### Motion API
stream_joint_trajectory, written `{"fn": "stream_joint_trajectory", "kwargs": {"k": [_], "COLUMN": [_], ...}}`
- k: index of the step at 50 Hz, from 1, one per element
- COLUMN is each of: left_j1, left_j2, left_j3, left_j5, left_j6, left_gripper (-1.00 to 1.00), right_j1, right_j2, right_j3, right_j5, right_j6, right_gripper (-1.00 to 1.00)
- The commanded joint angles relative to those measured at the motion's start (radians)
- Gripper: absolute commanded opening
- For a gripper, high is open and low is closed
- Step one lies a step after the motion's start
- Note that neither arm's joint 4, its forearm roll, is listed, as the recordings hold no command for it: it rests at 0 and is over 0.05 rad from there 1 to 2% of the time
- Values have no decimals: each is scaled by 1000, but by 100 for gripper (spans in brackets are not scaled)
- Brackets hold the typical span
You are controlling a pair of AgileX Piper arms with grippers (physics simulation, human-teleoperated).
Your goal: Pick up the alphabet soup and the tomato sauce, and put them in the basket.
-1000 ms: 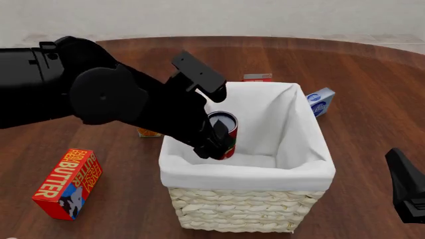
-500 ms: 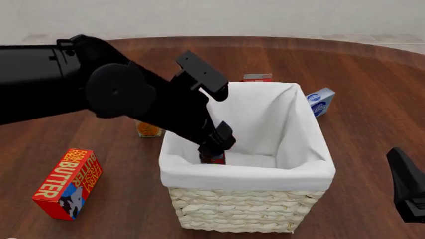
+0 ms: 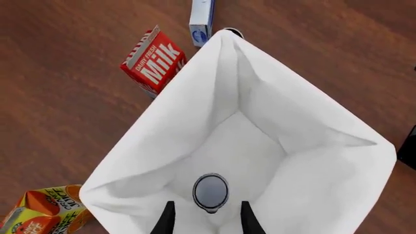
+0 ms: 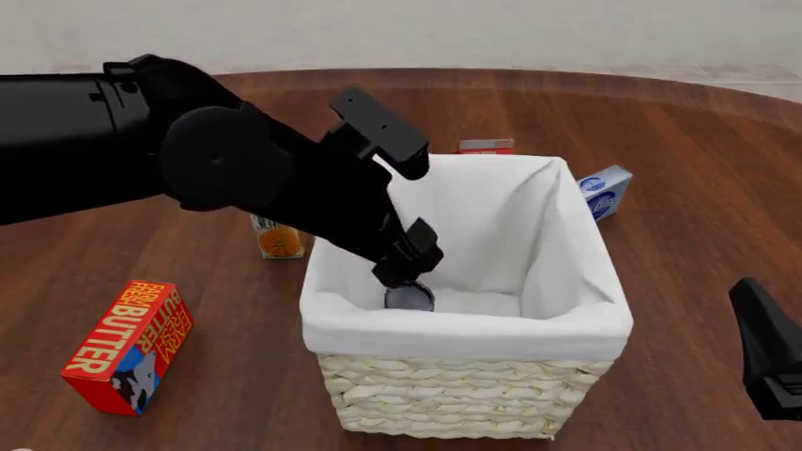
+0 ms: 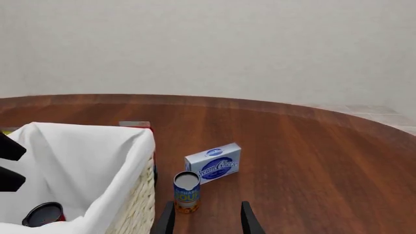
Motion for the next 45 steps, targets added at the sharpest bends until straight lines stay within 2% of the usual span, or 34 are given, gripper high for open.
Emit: {"fn": "stream_joint_trajectory", "kwargs": {"k": [1,22,45], "left_j1": [9,23,21], "left_j2": [-6,-65,-110], "left_j3": [-23,-136,-190], "left_j5": [9,56,66], "left_j6": [4,26,25], "left_gripper": [100,100,100], "right_j1": [2,8,10], "right_j2": [0,0,0], "right_j3": [1,4,1], "right_j5": [-2,-3,-1], "right_j6": [0,-3,-4], "right_gripper": [100,100,100]}}
